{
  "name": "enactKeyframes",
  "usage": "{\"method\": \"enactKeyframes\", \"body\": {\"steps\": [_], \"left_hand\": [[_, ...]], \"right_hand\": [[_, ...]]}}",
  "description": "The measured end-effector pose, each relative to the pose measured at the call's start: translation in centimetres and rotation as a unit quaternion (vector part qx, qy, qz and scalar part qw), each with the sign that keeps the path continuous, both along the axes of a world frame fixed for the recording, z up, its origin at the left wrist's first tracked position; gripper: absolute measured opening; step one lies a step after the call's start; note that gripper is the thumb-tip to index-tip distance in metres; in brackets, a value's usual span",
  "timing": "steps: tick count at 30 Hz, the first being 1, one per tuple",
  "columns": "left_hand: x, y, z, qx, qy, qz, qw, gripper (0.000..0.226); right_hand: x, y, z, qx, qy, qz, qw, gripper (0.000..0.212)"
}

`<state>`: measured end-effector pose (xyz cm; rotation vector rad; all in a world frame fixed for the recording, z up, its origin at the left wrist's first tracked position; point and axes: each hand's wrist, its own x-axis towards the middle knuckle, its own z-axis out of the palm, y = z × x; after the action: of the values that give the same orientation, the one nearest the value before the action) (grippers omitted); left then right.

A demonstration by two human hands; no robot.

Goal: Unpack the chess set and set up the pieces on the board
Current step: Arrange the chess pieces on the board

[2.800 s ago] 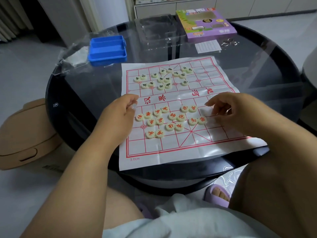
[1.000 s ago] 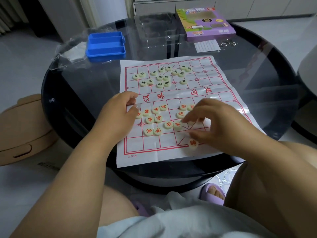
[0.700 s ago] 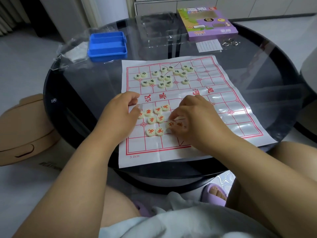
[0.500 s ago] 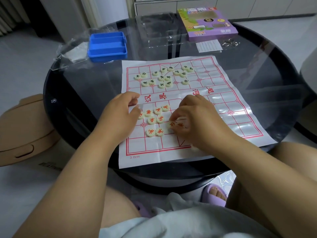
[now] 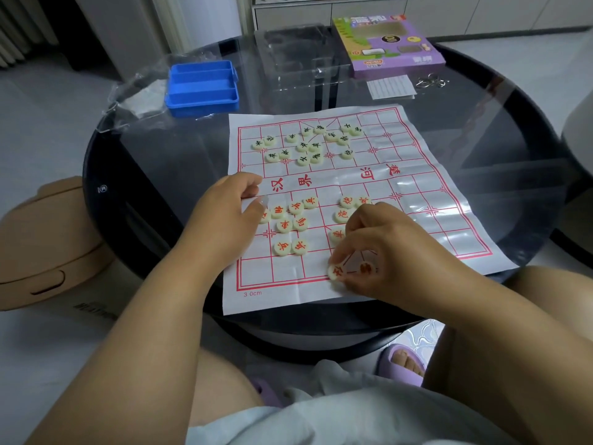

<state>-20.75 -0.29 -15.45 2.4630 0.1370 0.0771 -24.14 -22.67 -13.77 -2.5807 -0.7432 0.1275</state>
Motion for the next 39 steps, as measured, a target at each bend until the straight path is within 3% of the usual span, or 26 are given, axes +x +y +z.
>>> {"method": "enactKeyframes", "body": {"steps": [11, 21, 32, 36, 39], "left_hand": [[-0.1, 0.2, 0.3, -0.040, 0.021, 0.006, 0.999, 0.031], [-0.1, 0.4, 0.7, -0.094, 0.036, 0.018, 0.995, 0.026], [0.0, 0.6, 0.7, -0.111, 0.034, 0.016, 0.993, 0.027], [-0.1, 0.3, 0.8, -0.131, 0.023, 0.025, 0.991, 0.027], [-0.2, 0.4, 1.0, -0.171, 0.010, 0.039, 0.984, 0.040]], "right_hand": [[0.1, -0.1, -0.2, 0.028, 0.002, -0.004, 1.000, 0.032], [0.9, -0.5, 0.5, 0.124, 0.001, -0.113, 0.986, 0.020], [1.2, -0.2, 0.5, 0.119, 0.002, -0.131, 0.984, 0.020], [2.8, 2.7, 1.1, 0.079, -0.051, -0.083, 0.992, 0.023], [4.3, 5.6, 1.5, 0.035, -0.086, -0.041, 0.995, 0.027]]}}
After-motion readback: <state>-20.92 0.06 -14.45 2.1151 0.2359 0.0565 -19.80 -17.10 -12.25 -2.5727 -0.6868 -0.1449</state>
